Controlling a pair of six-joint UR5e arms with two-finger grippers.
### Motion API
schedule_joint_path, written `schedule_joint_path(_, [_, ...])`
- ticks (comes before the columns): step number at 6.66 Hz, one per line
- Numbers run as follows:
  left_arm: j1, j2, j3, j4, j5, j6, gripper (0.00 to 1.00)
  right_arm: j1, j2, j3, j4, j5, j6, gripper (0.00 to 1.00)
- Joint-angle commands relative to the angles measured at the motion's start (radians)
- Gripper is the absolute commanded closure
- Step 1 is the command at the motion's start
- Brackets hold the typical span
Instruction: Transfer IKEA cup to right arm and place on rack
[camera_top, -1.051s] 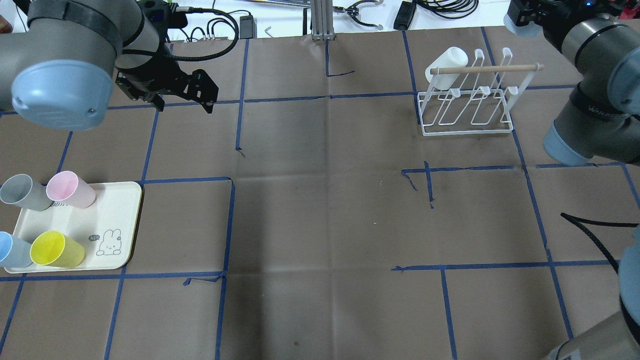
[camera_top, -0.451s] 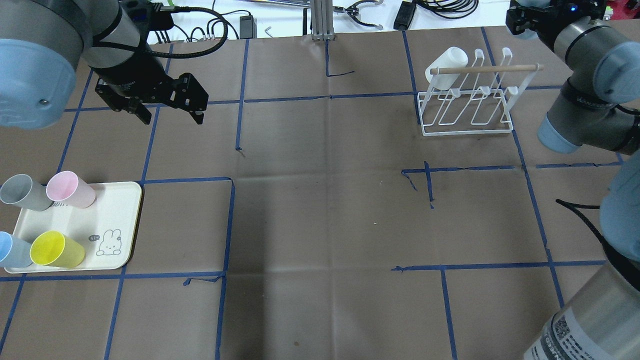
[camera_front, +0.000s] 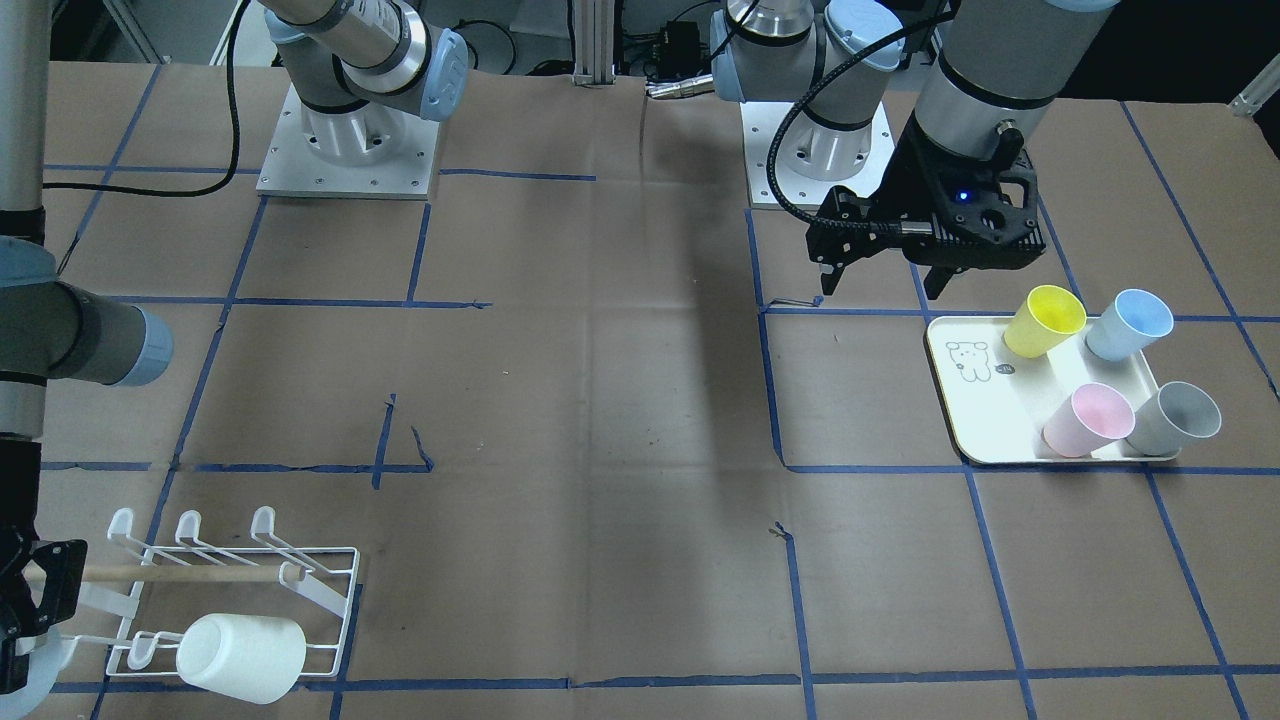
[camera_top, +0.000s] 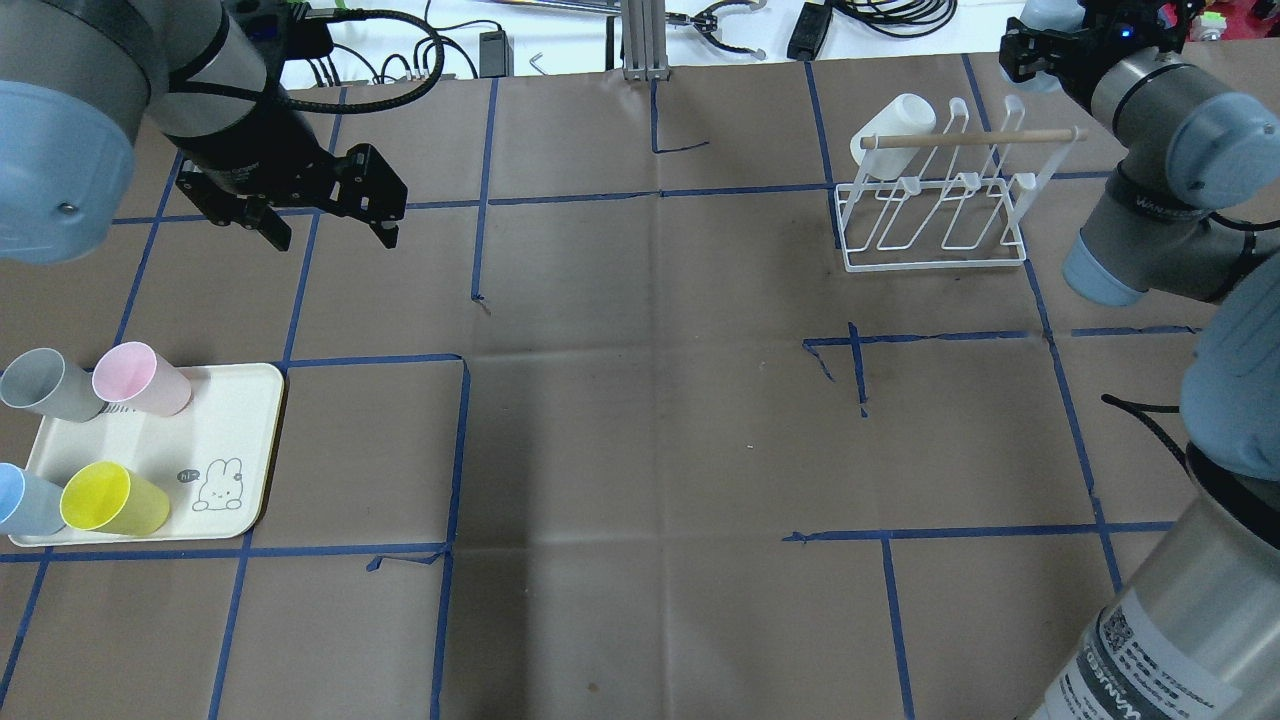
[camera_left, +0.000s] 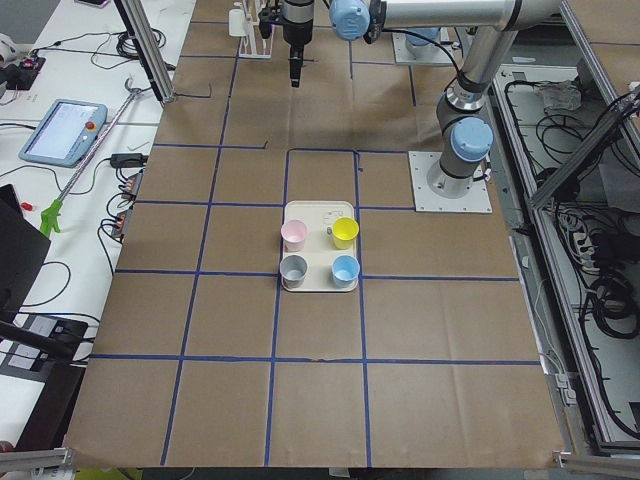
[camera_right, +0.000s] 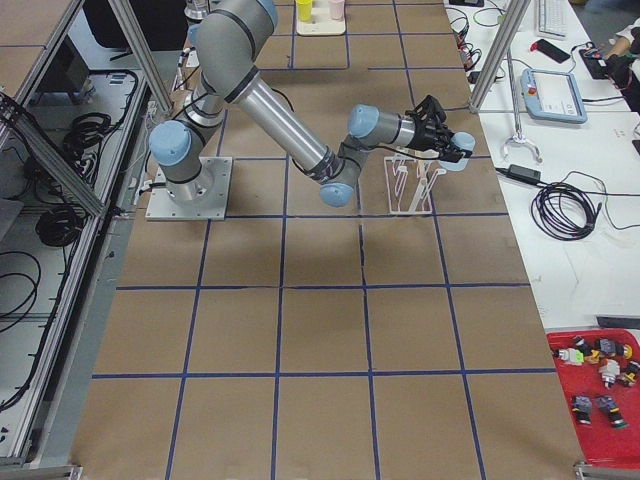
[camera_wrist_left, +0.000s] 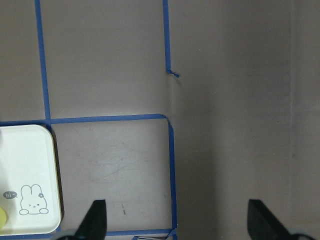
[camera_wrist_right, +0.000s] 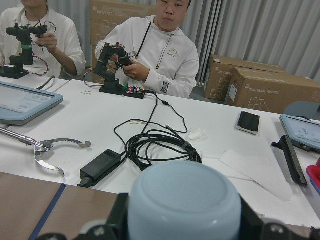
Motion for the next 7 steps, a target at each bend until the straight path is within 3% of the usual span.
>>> schedule_joint_path(1, [0.002,0.003,-0.001,0.001,0.005,-0.009,0.01,0.005,0.012,0.022,-0.002,0.001,0.002,0.84])
schedule_joint_path(3, [0.002,0.003,-0.001,0.001,0.005,-0.007,0.01,0.002,0.012,0.065,-0.003,0.004,0.000,0.83])
schedule_joint_path(4, [0.002,0.003,-0.001,0.001,0.005,-0.007,0.01,0.002,0.010,0.080,-0.002,0.007,0.000,0.75])
schedule_joint_path(5, [0.002,0.003,-0.001,0.001,0.003,-0.001,0.01,-0.001,0.000,0.080,-0.003,0.008,0.003,0.23])
schedule_joint_path(6, [0.002,0.003,-0.001,0.002,0.003,0.001,0.01,-0.002,0.000,0.079,-0.005,0.008,0.005,0.01])
schedule_joint_path(7, [0.002,0.001,-0.001,0.004,0.003,0.002,0.01,-0.002,-0.002,0.077,-0.005,0.005,0.005,0.00])
